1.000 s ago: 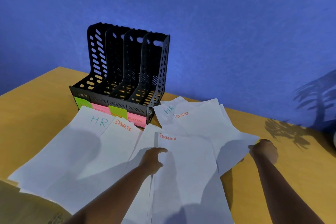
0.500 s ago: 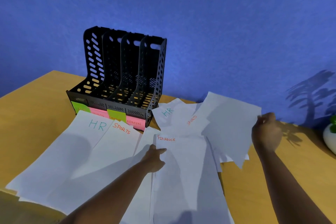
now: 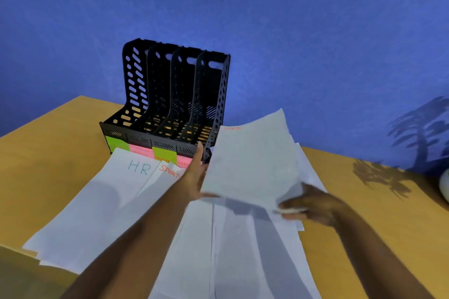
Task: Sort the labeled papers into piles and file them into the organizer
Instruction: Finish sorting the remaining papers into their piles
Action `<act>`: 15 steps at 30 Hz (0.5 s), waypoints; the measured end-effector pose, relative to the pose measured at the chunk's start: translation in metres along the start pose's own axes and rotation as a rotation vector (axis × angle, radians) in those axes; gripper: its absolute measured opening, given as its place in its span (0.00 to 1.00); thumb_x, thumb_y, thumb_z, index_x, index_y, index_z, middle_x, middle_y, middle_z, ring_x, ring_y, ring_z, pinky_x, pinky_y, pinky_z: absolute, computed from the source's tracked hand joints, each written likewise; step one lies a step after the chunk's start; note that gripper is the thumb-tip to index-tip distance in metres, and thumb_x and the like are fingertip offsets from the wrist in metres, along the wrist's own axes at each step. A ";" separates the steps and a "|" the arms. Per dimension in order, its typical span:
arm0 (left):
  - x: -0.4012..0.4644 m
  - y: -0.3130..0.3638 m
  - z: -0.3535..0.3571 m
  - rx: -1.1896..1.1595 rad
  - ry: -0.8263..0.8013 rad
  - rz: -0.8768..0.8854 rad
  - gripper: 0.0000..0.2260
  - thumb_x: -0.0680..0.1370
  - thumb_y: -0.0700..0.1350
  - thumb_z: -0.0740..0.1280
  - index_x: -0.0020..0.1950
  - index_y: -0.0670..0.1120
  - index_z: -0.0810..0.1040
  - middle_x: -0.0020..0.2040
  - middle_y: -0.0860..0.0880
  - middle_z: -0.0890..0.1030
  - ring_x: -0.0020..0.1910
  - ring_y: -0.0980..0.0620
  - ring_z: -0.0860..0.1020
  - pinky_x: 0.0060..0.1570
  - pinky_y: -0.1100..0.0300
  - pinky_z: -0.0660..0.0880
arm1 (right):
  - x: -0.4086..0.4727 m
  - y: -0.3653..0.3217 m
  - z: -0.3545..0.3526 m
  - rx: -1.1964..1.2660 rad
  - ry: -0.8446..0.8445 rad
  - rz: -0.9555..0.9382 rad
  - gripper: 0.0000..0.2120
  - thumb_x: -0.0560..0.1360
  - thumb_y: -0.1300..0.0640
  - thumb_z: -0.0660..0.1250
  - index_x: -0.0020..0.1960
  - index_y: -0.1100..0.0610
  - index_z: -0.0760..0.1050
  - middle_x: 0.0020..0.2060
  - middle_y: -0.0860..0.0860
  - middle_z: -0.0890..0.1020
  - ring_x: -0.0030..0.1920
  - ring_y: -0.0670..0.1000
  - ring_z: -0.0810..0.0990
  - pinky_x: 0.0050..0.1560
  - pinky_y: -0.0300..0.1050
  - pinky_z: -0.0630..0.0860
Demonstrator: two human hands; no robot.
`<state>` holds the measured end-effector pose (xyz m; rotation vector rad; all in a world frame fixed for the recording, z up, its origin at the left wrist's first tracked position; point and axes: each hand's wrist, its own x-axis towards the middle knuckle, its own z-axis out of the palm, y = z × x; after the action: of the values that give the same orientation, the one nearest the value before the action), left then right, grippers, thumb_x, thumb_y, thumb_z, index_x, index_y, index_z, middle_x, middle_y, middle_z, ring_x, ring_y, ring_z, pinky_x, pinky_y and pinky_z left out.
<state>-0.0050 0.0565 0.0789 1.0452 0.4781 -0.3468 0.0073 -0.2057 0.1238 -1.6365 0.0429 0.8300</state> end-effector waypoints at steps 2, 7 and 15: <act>-0.001 0.008 -0.013 0.073 0.007 0.018 0.35 0.72 0.71 0.50 0.48 0.43 0.82 0.41 0.44 0.85 0.40 0.45 0.82 0.45 0.52 0.76 | 0.007 0.023 0.020 -0.059 -0.112 0.074 0.22 0.65 0.77 0.69 0.56 0.61 0.74 0.41 0.55 0.83 0.37 0.53 0.84 0.34 0.45 0.82; 0.003 0.008 -0.038 0.606 0.230 0.000 0.18 0.74 0.50 0.69 0.60 0.42 0.78 0.48 0.44 0.82 0.48 0.45 0.79 0.44 0.58 0.74 | 0.023 0.052 0.061 -0.199 -0.319 0.164 0.21 0.68 0.70 0.71 0.57 0.54 0.73 0.45 0.52 0.82 0.41 0.52 0.84 0.40 0.41 0.82; -0.003 0.015 -0.088 0.892 0.487 -0.038 0.17 0.76 0.34 0.62 0.65 0.34 0.72 0.54 0.39 0.75 0.53 0.43 0.74 0.46 0.57 0.72 | 0.042 0.053 0.093 -0.366 -0.253 0.242 0.15 0.76 0.44 0.61 0.51 0.56 0.70 0.41 0.53 0.79 0.38 0.49 0.81 0.39 0.41 0.80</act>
<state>-0.0183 0.1412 0.0553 2.0122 0.8095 -0.3421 -0.0313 -0.1213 0.0564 -1.8763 -0.0966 1.2849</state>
